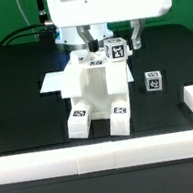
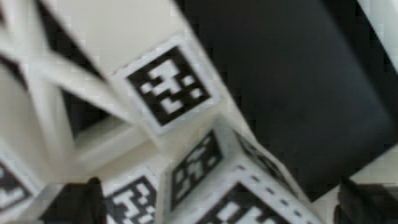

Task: Assemble chair

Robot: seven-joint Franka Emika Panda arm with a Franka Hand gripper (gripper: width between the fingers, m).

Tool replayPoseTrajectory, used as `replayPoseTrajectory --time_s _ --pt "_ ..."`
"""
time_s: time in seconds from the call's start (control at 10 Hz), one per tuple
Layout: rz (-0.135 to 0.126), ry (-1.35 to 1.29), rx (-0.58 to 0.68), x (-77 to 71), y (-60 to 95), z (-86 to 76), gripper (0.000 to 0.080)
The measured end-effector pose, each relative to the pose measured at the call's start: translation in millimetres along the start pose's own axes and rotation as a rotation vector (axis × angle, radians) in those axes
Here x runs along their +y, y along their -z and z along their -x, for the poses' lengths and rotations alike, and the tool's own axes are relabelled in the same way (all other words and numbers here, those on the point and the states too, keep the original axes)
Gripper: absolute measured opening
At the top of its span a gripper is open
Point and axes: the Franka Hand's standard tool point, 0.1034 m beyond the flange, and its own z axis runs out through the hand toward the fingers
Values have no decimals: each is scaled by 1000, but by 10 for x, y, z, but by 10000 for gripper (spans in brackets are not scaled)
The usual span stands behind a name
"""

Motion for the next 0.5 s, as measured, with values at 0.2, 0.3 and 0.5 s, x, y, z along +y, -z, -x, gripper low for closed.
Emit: replayPoseTrajectory --time_s 0.2,0.3,0.5 --pt "25 207 2 -4 -17 -8 649" --pt "30 310 2 -16 -19 -18 649" --pt "36 459 -1 -16 -23 -26 649"
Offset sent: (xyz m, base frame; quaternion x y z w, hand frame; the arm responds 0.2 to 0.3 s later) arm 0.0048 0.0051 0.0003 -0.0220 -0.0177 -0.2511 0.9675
